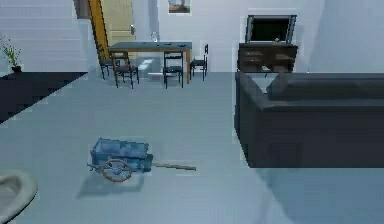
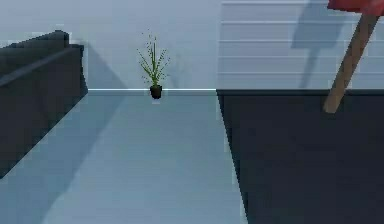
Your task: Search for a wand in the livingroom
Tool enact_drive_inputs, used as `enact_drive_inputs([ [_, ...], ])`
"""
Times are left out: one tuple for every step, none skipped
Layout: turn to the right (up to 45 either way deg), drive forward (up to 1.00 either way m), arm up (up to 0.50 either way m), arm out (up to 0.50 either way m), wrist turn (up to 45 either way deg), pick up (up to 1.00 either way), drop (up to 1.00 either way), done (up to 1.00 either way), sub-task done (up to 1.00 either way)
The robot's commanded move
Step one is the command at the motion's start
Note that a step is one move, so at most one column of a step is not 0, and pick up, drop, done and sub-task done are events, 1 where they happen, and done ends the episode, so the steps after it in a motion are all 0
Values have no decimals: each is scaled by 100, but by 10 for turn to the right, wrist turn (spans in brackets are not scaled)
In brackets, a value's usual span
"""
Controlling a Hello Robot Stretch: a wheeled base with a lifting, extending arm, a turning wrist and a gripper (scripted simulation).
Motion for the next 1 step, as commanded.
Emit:
enact_drive_inputs([
  [-450,0,0,0,0,0,0,0,0],
])
